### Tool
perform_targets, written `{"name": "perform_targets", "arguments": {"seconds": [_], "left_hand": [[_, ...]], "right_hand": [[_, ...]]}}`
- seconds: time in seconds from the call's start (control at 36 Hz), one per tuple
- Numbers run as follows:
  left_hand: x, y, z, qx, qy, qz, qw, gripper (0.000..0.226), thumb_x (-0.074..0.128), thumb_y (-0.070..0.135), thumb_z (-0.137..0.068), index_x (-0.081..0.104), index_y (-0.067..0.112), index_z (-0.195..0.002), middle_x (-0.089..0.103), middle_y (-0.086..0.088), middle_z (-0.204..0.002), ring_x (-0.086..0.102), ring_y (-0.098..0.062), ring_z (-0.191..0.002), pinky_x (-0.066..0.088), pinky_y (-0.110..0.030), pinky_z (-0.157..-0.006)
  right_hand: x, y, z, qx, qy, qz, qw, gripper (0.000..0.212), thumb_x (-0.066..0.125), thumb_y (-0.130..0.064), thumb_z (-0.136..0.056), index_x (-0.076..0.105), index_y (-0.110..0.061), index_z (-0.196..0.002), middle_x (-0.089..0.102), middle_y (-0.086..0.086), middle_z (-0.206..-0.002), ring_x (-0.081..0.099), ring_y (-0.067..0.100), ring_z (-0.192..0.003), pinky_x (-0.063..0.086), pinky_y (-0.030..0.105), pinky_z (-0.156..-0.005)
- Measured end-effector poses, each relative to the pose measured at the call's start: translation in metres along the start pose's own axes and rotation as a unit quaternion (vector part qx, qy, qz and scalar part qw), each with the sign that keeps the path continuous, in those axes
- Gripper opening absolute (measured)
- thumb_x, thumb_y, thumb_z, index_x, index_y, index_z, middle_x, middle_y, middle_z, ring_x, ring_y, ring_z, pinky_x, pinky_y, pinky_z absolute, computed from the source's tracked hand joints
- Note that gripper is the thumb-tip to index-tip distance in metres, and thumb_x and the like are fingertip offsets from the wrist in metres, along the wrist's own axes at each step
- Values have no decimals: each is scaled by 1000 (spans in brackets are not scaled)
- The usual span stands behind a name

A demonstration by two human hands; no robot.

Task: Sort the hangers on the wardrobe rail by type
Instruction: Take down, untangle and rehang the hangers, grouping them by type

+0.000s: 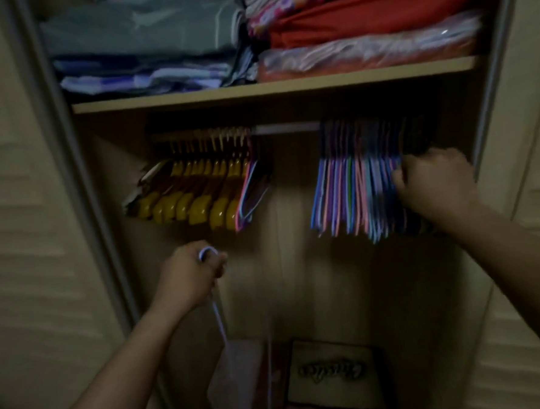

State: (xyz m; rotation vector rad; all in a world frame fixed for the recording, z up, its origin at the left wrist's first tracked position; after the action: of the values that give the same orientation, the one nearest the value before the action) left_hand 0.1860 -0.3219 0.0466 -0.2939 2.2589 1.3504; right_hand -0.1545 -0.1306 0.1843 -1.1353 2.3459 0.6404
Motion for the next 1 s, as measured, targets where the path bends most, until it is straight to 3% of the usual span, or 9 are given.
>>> {"name": "perform_targets", "arguments": {"seconds": [0.14, 0.28, 0.33, 0.39, 0.5, 0.64, 0.72, 0.86, 1.0], "left_hand": [[-49, -32, 45, -63, 72, 249, 964, 31, 67, 11, -92, 65, 15, -61, 66, -2, -61, 64, -16, -63, 53, -32, -70], [-80, -38, 69, -85, 64, 356, 928, 20, 62, 17, -95, 59, 12, -76, 61, -6, -68, 70, -19, -63, 60, -33, -65], [-92, -38, 72, -90, 63, 376, 920, 20, 59, 17, -96, 57, 11, -78, 59, -6, -68, 70, -19, -62, 62, -38, -67], [-105, -41, 73, -92, 64, 387, 915, 20, 57, 17, -98, 58, 10, -79, 58, -6, -67, 70, -19, -62, 62, -43, -70], [-120, -48, 72, -108, 52, 393, 912, 18, 57, 18, -98, 61, 12, -81, 59, -2, -64, 69, -17, -60, 63, -44, -66], [-117, -50, 70, -115, 29, 405, 907, 29, 56, 21, -98, 69, 19, -72, 60, 0, -63, 68, -14, -58, 63, -40, -63], [-108, -56, 66, -118, 31, 405, 906, 28, 57, 22, -97, 68, 20, -72, 59, 1, -63, 66, -13, -56, 63, -42, -68], [-83, -79, 59, -126, 79, 252, 956, 25, 60, 39, -98, 59, 17, -84, 61, -5, -69, 65, -13, -56, 57, -31, -58], [-59, -115, 66, -156, 107, 89, 978, 98, 56, 85, -73, 33, 28, -149, 42, -9, -148, 53, -29, -128, 42, -47, -110]], "right_hand": [[35, -98, 59, -11, -148, -292, 945, 25, 52, -25, -96, 58, -13, -74, 58, 7, -69, 53, 26, -62, 41, 34, -59], [62, -215, 164, -61, -371, -591, 714, 44, 53, -53, -93, 55, -24, -126, 59, -9, -112, 56, -1, -93, 41, 10, -79], [72, -237, 194, -38, -398, -636, 661, 58, 61, -53, -84, 43, -30, -135, 60, -4, -117, 61, 11, -100, 49, 25, -83], [76, -238, 200, 10, -343, -652, 676, 58, 66, -39, -89, 41, -28, -141, 58, -3, -111, 63, 15, -94, 53, 38, -82], [70, -202, 184, 84, -178, -581, 790, 40, 62, -35, -94, 52, -26, -131, 44, -7, -98, 53, 8, -78, 45, 31, -71], [64, -213, 194, 61, -270, -667, 692, 30, 50, -36, -99, 52, -31, -129, 51, 2, -113, 63, 25, -71, 54, 35, -64], [51, -220, 203, 82, -312, -738, 593, 26, 40, -29, -104, 62, -14, -104, 69, 4, -85, 61, 24, -61, 51, 35, -59], [39, -203, 205, 144, -291, -756, 568, 38, 40, -23, -106, 61, -4, -80, 66, 16, -65, 62, 32, -57, 51, 44, -62], [24, -166, 195, 250, -221, -767, 547, 38, 43, -19, -105, 62, 4, -81, 68, 25, -72, 67, 35, -58, 56, 41, -55]]}}
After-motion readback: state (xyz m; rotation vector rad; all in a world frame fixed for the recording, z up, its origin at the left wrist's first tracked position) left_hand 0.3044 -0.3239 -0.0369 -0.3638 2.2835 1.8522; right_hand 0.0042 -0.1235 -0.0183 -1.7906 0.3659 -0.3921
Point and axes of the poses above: each hand's wrist, its own z-axis away from the middle knuckle, its own x-axis out of the palm, y = z × x, the point moved 10 cm from there along -z, towards the middle knuckle
